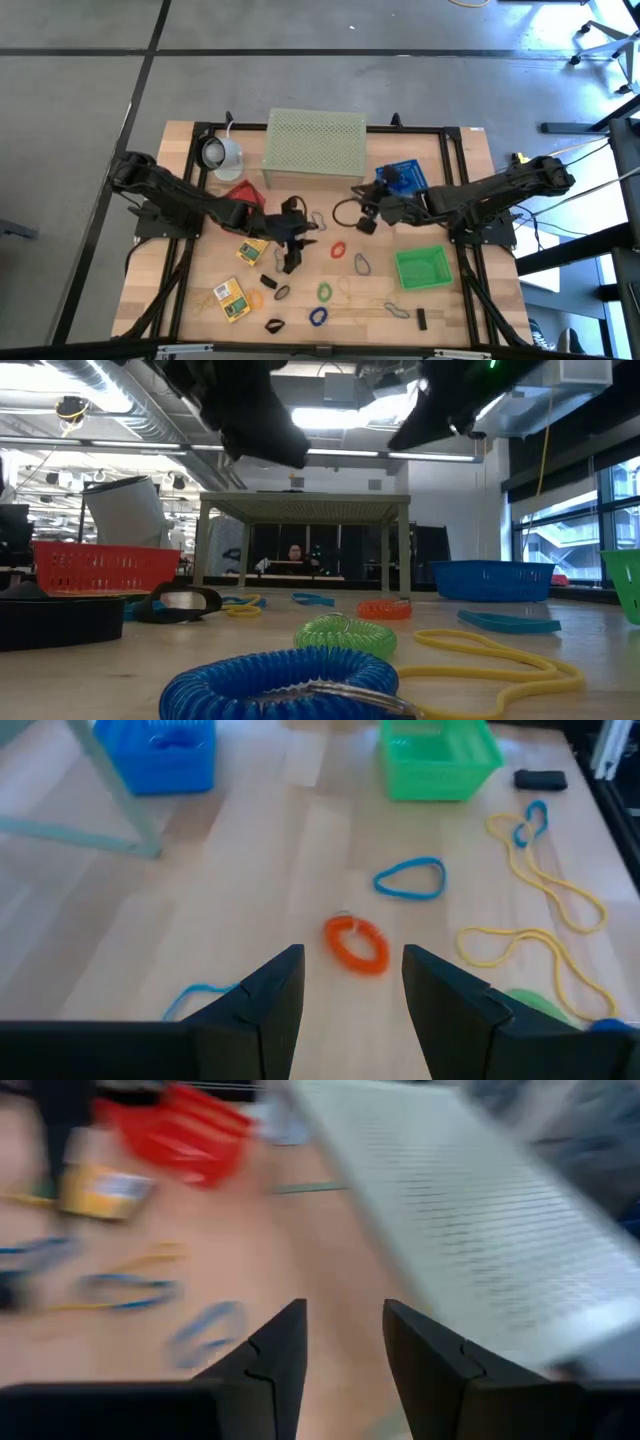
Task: Pick & Place Office Desk Supplies
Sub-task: Put the orange spring keychain into the blue bin
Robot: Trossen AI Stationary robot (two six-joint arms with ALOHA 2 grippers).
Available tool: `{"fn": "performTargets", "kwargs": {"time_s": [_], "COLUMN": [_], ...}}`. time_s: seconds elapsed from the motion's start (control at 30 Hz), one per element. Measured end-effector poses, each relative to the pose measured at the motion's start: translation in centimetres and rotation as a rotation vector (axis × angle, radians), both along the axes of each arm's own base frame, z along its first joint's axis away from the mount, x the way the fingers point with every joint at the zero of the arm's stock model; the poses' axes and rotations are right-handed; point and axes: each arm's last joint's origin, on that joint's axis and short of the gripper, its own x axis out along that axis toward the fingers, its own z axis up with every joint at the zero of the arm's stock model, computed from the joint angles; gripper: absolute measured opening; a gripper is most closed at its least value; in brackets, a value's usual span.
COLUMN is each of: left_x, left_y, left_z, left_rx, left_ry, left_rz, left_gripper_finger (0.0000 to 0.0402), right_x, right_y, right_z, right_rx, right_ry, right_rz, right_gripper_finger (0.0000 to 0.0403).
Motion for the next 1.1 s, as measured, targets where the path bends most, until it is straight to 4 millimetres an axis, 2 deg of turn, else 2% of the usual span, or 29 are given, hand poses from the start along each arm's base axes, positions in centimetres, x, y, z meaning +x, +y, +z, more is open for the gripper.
{"fn": "performTargets", "kwargs": {"time_s": [0.17,0.27,0.5,0.7,1.1], "left_x": [1.1,2.1,4.3,5.5,6.8], "left_y": [-1.3,-1.7,-1.0,0.2,0.6], "left_z": [-1.6,-3.2,-7.4,-10.2,-12.2], "left_rx": [0.046,0.061,0.108,0.057,0.030], "left_ry": [-0.026,-0.032,-0.021,-0.011,-0.007], "left_rz": [-0.005,-0.018,-0.013,-0.004,-0.050], "left_gripper_finger": [0.0164,0.0164,0.0165,0.0164,0.0164], "right_x": [-0.4,-1.0,-1.7,-1.7,-1.8], "right_y": [1.9,2.9,4.2,4.4,4.2], "right_z": [-0.1,-0.5,-0.7,-0.7,-0.7], "right_rx": [0.243,0.303,0.270,0.269,0.246], "right_ry": [0.043,0.095,0.099,0.098,0.097], "right_rz": [0.143,0.173,0.165,0.168,0.150], "right_gripper_finger": [0.0135,0.0135,0.0135,0.0135,0.0135]}}
